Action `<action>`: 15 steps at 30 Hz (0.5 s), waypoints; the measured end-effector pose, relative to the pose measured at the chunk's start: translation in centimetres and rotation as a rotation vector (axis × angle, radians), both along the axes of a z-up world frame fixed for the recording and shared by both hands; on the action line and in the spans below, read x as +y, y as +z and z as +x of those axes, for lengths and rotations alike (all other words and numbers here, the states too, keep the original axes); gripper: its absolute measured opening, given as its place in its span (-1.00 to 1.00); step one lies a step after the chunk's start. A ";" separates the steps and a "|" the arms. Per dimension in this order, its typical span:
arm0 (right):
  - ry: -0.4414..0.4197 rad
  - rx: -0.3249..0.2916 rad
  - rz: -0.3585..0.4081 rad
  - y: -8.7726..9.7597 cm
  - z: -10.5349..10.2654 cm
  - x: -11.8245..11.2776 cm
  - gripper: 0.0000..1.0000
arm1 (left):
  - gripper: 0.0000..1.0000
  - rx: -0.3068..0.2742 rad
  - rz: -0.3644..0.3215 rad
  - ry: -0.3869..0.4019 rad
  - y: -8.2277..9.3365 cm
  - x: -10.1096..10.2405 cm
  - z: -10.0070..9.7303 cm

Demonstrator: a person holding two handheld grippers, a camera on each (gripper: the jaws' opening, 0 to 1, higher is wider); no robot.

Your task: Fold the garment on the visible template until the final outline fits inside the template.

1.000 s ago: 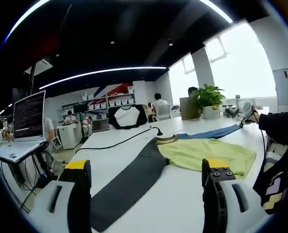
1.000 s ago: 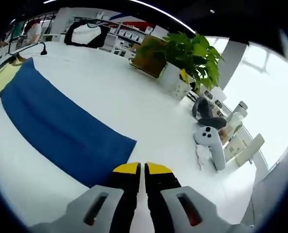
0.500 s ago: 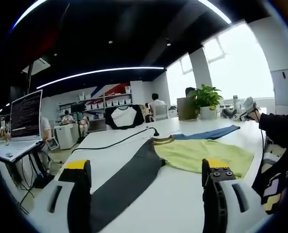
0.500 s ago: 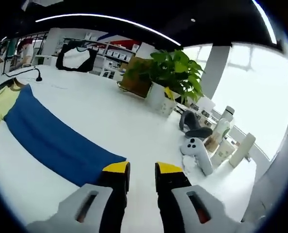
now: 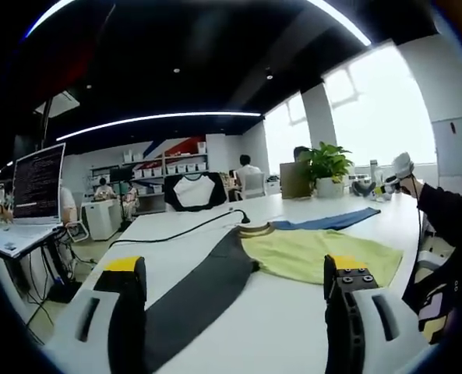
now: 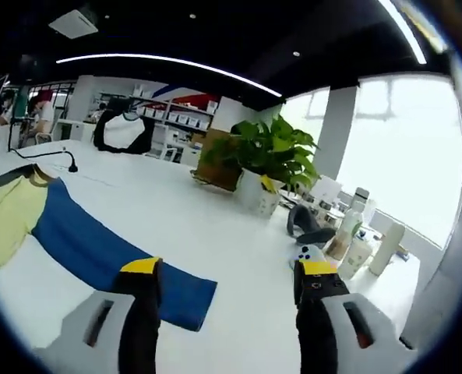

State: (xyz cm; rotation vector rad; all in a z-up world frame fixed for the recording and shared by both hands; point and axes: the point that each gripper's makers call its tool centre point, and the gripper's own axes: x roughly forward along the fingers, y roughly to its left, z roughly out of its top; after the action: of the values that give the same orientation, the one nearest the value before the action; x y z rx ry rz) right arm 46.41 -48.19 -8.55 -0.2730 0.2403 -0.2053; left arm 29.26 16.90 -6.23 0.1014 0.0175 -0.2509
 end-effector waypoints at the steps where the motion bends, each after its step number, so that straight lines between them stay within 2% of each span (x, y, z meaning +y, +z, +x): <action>1: -0.007 -0.016 -0.001 0.4 -0.2 0.1 0.69 | 0.99 0.001 0.000 0.000 0.0 0.0 0.0; 3: -0.002 -0.025 -0.029 0.9 -0.4 0.5 0.90 | 0.99 0.006 0.000 0.001 -0.1 0.0 0.0; 5: 0.015 -0.032 -0.036 1.2 -0.6 1.0 0.99 | 0.99 0.004 -0.002 -0.002 -0.1 -0.1 0.0; 8: 0.028 -0.029 0.013 1.0 -0.9 1.5 0.99 | 0.99 0.005 0.001 -0.004 -0.1 -0.2 0.1; 12: 0.034 0.001 0.019 0.2 -1.6 1.9 0.99 | 0.99 0.020 0.007 -0.009 -0.5 -0.5 0.2; 15: 0.061 -0.007 0.007 0.1 -2.3 2.8 0.99 | 0.99 0.019 0.005 -0.011 -0.5 -0.6 0.2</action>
State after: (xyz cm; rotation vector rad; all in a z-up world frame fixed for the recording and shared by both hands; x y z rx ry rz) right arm 44.12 -45.43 -8.48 -0.2723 0.2256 -0.1453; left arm 29.45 16.34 -6.75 0.1045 0.0368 -0.2626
